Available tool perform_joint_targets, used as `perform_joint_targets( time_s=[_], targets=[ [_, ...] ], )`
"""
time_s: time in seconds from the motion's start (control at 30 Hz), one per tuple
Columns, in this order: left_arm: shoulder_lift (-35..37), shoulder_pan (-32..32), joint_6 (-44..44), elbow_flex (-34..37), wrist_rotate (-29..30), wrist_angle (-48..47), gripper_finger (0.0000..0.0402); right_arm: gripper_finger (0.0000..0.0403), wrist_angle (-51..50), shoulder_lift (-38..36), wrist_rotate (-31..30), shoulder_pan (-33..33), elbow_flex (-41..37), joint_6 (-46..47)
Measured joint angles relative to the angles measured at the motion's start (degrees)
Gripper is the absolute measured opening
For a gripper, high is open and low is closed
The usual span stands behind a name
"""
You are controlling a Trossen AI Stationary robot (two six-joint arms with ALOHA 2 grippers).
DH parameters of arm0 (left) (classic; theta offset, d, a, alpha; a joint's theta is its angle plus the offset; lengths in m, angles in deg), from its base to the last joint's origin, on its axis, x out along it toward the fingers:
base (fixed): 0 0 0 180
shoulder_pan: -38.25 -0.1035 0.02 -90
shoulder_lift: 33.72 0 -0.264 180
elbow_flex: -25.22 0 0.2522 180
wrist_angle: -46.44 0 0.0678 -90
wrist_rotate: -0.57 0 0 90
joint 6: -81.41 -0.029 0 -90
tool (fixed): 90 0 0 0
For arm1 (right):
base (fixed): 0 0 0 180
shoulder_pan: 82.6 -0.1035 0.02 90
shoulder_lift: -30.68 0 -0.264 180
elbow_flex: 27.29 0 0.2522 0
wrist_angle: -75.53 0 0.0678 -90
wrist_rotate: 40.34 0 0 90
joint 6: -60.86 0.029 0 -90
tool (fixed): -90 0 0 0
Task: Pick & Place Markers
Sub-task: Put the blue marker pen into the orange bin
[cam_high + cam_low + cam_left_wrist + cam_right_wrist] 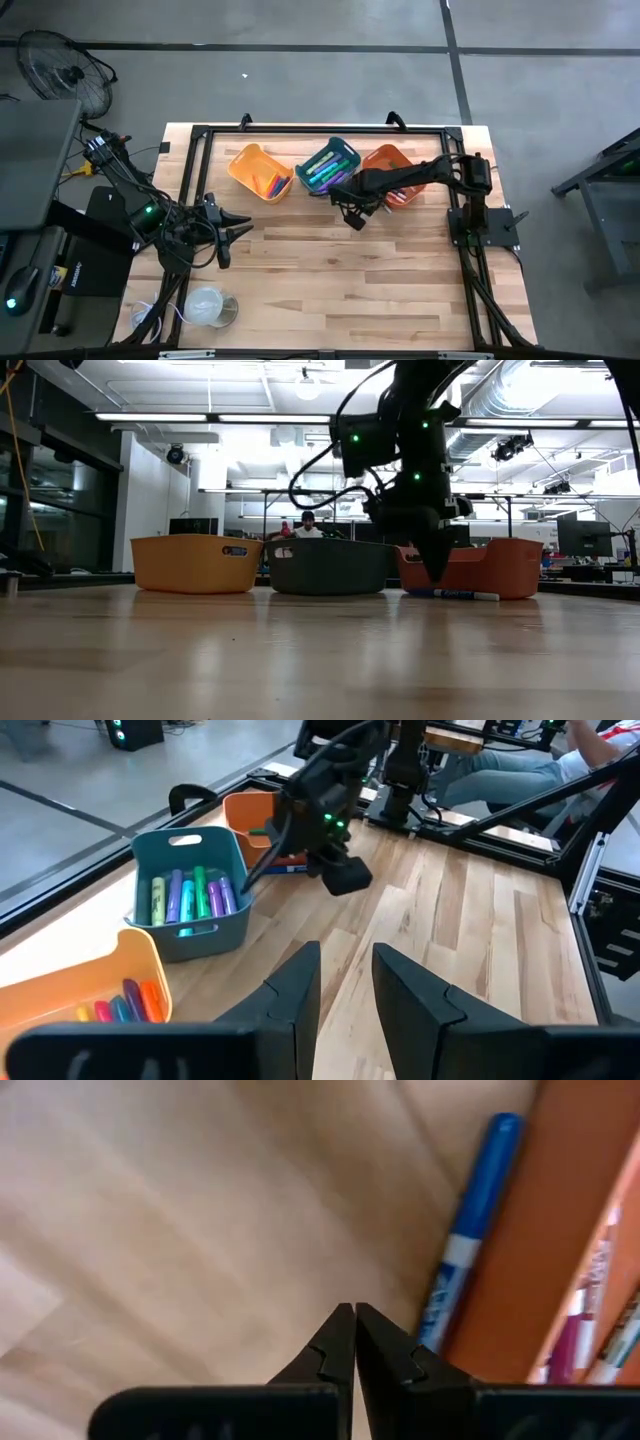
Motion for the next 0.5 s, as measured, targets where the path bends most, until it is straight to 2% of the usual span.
perform_joint_targets(
  time_s=[0.5],
  targets=[
    [0.0, 0.0, 0.0, 0.0, -1.99, 0.2, 0.0092, 0.0, -3.78, 0.0, -4.74, 6.51, 0.0, -5.04]
  ],
)
